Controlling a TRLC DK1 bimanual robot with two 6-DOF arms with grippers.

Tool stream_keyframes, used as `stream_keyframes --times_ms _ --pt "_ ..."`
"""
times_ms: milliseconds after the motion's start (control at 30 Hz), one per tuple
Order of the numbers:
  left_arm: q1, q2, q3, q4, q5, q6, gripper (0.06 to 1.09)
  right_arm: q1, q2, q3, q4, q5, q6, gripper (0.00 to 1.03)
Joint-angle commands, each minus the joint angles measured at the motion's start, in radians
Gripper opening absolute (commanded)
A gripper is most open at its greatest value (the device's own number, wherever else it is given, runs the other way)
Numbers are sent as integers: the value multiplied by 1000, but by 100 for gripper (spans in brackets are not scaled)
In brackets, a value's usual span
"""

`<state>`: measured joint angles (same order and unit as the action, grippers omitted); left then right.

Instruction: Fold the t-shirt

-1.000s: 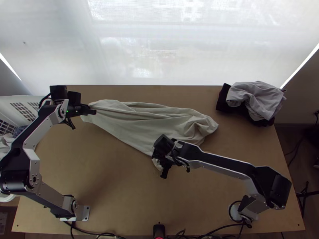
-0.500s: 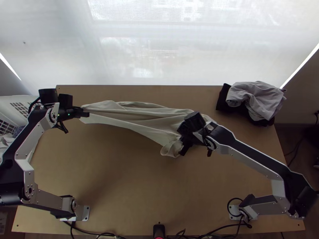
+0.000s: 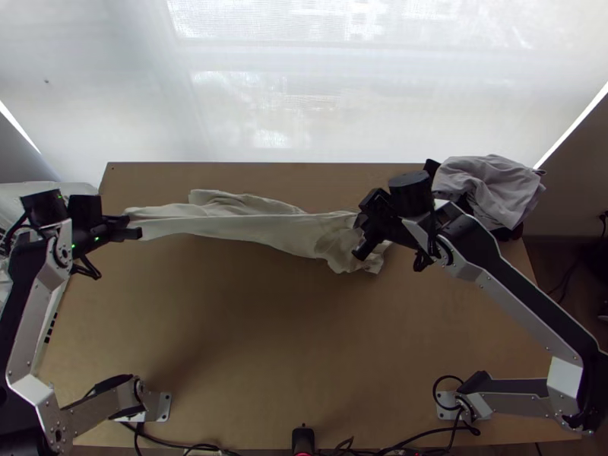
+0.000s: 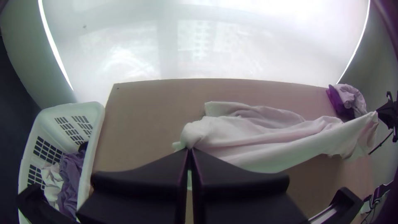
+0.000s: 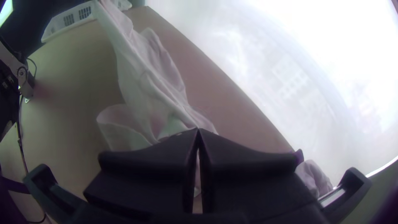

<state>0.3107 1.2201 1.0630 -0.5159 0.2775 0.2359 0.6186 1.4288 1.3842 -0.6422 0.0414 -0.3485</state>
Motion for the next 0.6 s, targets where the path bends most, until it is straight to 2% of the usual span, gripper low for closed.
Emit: stream_keyframes --times_ms 0,267,567 --pt "103 -214 -52 -1 26 3 9 43 32 171 -19 11 -3 3" --pt "151 -317 -49 93 28 -32 9 35 41 299 -8 54 -9 3" --pt "108 -249 18 175 25 -73 9 -17 36 366 84 109 -55 3"
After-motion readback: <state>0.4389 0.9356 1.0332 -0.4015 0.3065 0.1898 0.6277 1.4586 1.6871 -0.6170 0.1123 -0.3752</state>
